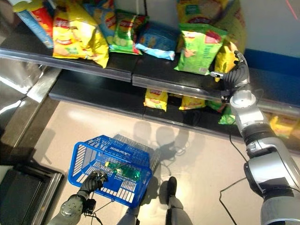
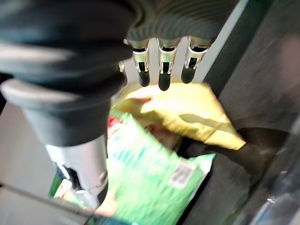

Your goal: Pick up the snacks into the basket

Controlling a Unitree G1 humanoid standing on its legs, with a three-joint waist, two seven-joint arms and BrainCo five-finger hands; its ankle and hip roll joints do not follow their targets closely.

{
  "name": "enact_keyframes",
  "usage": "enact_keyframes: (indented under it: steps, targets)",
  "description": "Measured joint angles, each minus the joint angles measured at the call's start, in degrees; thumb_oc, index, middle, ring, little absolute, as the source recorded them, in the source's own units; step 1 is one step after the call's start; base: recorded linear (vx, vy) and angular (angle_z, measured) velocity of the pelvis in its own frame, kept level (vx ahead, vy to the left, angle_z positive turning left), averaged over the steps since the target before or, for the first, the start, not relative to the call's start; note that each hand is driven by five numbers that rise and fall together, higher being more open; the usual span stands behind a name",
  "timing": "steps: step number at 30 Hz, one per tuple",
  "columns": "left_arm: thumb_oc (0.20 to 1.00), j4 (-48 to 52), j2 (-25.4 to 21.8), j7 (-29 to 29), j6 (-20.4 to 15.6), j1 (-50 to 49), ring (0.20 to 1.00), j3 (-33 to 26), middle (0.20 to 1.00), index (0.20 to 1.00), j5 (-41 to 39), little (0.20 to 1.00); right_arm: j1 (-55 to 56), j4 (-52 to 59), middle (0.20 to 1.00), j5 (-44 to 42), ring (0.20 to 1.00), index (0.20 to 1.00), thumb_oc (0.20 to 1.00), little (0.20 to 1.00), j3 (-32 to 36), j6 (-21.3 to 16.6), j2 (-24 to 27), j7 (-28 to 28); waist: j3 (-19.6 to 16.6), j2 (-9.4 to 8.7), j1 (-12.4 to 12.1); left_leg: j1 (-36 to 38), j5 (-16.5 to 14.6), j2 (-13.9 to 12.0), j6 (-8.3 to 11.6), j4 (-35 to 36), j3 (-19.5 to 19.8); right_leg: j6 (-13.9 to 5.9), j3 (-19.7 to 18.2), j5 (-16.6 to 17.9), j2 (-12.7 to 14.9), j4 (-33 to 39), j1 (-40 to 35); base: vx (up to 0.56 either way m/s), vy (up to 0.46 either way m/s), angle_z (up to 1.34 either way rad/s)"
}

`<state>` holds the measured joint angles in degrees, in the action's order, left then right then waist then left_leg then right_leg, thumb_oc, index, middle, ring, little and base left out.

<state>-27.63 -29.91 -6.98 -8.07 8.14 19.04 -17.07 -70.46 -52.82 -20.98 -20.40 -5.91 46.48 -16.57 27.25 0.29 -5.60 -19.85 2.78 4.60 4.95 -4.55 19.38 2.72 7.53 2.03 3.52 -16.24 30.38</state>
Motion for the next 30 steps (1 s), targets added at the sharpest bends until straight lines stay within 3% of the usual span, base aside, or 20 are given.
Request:
enact_keyframes:
  steps: [9,15,18,19,21,22,30]
  targets:
    - [0.200,1.68,-0.10,0.44,0.03,-1.07,0.200,0.13,0.200,0.200,0.00,0.200,-0.25,-1.27,1.000,-0.06,1.000,1.000,1.000,1.000,-0.01,0.00,3.61,-0.04,-0.01,0.99,-0.72,-0.74,0.23,0.81,1.43,-0.02,2.89,1.72,2.46,-6.51,2.46,-10.00,3.76,0.01,-0.086,0.28]
    - [0.200,1.72,-0.10,0.82,0.17,-1.71,0.200,0.32,0.200,0.200,0.03,0.200,-0.78,-3.96,1.000,0.06,1.000,1.000,1.000,1.000,-0.07,0.02,4.09,-0.32,0.03,1.27,-1.47,0.15,0.19,1.31,1.61,-0.13,3.17,1.61,2.61,-8.42,3.43,-12.71,3.67,0.00,-0.056,0.12]
    - [0.200,1.72,0.44,0.81,0.20,-1.82,0.200,0.82,0.200,0.200,0.05,0.200,-0.78,-5.96,1.000,0.07,1.000,1.000,1.000,1.000,-0.44,0.03,4.52,-0.37,-0.05,1.68,-1.05,0.43,-0.24,1.80,1.75,-0.42,3.31,0.75,3.88,-11.43,5.25,-16.44,3.74,0.07,-0.091,0.34]
    - [0.200,1.82,0.59,0.86,0.17,-2.02,0.200,0.85,0.200,0.200,0.05,0.200,-0.83,-6.31,0.812,0.07,0.812,0.812,0.812,0.812,-0.44,0.01,5.03,-0.40,-0.24,2.07,-1.11,0.07,0.38,1.77,2.23,-0.85,2.93,2.11,3.97,-11.41,5.55,-16.68,3.95,0.00,-0.027,0.26]
    - [0.200,1.88,0.57,0.85,0.18,-2.18,0.200,1.05,0.200,0.200,0.04,0.200,-0.86,-6.49,0.332,0.07,0.332,0.332,0.332,0.332,-0.53,0.02,5.36,-0.35,-0.25,2.25,-1.41,0.23,-0.13,1.52,2.15,-0.61,2.79,1.49,4.10,-12.63,5.61,-17.52,4.04,0.05,-0.071,0.17]
    - [0.200,1.92,0.58,0.83,0.18,-2.36,0.200,1.04,0.200,0.200,0.03,0.200,-1.29,-7.14,0.200,0.06,0.200,0.200,0.200,0.200,-0.50,0.02,5.67,-0.35,-0.27,2.29,-1.67,0.24,-0.12,1.36,2.17,-0.50,2.81,1.98,4.19,-12.96,5.59,-17.87,4.20,0.00,-0.036,0.10]
    - [0.200,1.95,0.77,0.82,0.18,-2.53,0.200,1.04,0.200,0.200,0.05,0.200,-1.48,-8.94,0.200,-0.53,0.200,0.200,0.200,0.200,-0.23,0.08,6.66,-0.36,-0.26,2.36,-1.52,0.84,0.06,1.40,2.52,-0.48,2.84,2.50,4.54,-12.97,5.79,-18.38,3.56,0.00,-0.001,0.01]
